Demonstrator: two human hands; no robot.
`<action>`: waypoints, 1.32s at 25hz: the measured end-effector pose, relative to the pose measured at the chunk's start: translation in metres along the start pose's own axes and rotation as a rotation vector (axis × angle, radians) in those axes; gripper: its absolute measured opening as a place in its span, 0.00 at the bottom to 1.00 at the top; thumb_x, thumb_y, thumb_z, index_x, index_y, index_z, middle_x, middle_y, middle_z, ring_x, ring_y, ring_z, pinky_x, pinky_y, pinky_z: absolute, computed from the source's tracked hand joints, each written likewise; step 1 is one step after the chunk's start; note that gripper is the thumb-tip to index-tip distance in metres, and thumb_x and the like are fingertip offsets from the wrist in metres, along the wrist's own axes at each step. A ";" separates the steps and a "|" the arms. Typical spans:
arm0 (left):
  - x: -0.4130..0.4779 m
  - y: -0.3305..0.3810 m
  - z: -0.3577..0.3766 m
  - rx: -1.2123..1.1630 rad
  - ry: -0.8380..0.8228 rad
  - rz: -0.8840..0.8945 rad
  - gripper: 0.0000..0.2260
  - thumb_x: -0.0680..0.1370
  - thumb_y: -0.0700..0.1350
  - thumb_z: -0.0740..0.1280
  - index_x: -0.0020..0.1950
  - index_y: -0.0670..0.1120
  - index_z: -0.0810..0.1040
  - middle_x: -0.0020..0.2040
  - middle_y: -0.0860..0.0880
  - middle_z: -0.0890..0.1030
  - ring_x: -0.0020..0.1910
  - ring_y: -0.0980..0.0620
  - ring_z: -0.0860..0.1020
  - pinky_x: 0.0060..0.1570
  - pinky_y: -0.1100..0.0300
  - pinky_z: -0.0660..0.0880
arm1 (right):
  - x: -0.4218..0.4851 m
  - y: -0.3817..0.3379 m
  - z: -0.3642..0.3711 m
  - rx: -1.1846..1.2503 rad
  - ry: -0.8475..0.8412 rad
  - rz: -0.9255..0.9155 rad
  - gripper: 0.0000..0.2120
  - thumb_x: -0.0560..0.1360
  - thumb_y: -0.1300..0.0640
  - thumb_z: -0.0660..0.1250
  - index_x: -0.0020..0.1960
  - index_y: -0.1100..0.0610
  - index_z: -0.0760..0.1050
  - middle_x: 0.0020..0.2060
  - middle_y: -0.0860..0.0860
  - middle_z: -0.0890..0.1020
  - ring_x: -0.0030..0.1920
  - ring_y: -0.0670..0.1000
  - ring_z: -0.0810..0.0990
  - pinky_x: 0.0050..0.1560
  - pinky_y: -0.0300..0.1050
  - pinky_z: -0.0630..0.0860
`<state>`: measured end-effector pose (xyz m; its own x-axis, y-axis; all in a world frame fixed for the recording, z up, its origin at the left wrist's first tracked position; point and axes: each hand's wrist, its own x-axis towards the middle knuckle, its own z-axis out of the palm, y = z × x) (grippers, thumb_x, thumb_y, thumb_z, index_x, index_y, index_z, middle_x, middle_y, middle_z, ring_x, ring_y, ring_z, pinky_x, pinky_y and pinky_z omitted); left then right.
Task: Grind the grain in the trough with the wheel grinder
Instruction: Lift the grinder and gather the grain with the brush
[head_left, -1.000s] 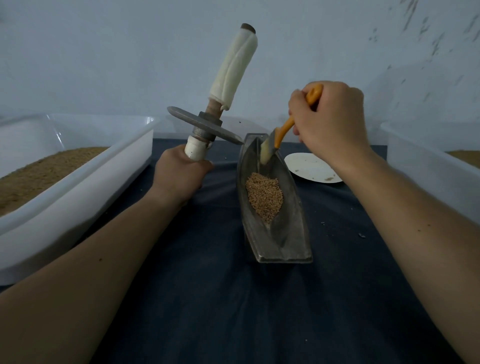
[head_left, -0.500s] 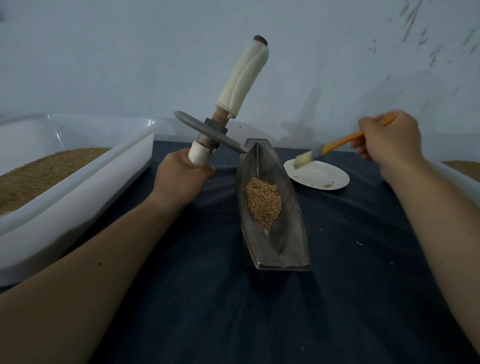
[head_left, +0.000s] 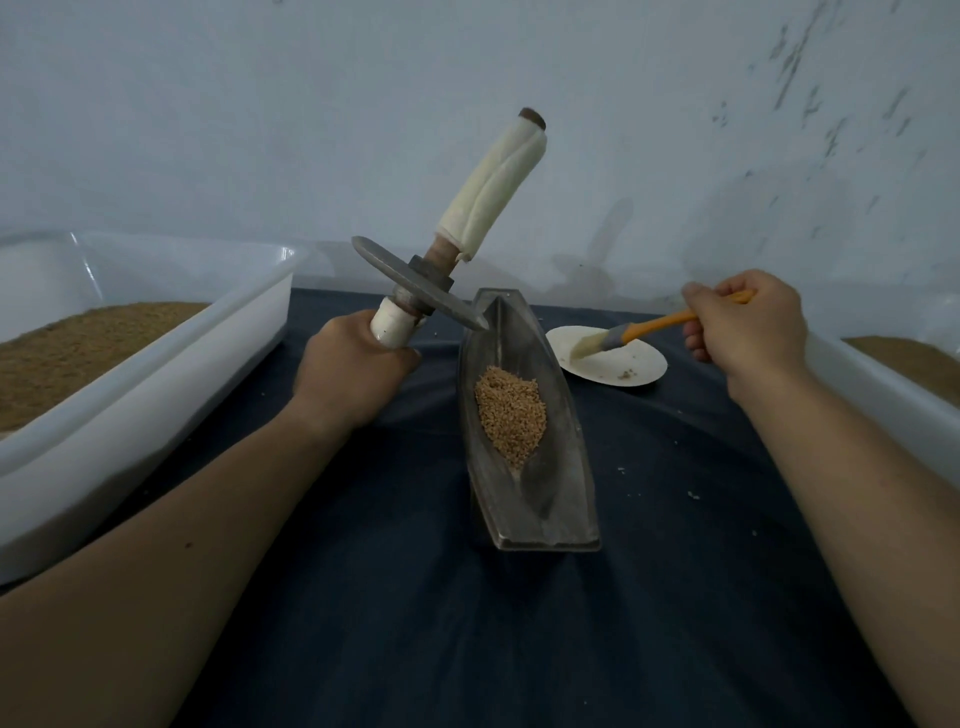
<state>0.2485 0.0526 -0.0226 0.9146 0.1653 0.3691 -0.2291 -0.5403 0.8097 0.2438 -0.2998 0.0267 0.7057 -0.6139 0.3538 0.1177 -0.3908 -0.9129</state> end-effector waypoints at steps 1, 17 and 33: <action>0.000 0.000 0.000 0.005 -0.006 0.001 0.10 0.68 0.54 0.74 0.46 0.54 0.79 0.40 0.51 0.82 0.41 0.47 0.81 0.45 0.43 0.81 | -0.005 -0.003 -0.002 0.029 -0.010 0.003 0.08 0.75 0.51 0.73 0.48 0.54 0.78 0.30 0.53 0.84 0.26 0.48 0.82 0.28 0.42 0.78; -0.002 0.004 -0.001 0.076 -0.030 0.012 0.07 0.68 0.55 0.71 0.42 0.57 0.76 0.39 0.54 0.81 0.40 0.50 0.79 0.44 0.47 0.79 | -0.091 0.008 0.001 -0.526 -0.145 -0.084 0.14 0.82 0.49 0.65 0.60 0.56 0.83 0.41 0.50 0.84 0.39 0.52 0.83 0.43 0.52 0.82; -0.001 0.003 0.001 0.148 -0.035 0.034 0.07 0.69 0.55 0.72 0.41 0.61 0.74 0.40 0.57 0.79 0.41 0.52 0.78 0.45 0.49 0.79 | -0.087 -0.006 0.001 -1.181 -0.327 -0.318 0.12 0.78 0.45 0.59 0.46 0.50 0.78 0.40 0.51 0.76 0.38 0.54 0.75 0.31 0.43 0.66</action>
<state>0.2475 0.0498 -0.0207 0.9187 0.1177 0.3769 -0.2107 -0.6613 0.7199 0.1825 -0.2435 0.0011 0.9201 -0.2487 0.3027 -0.2609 -0.9654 -0.0002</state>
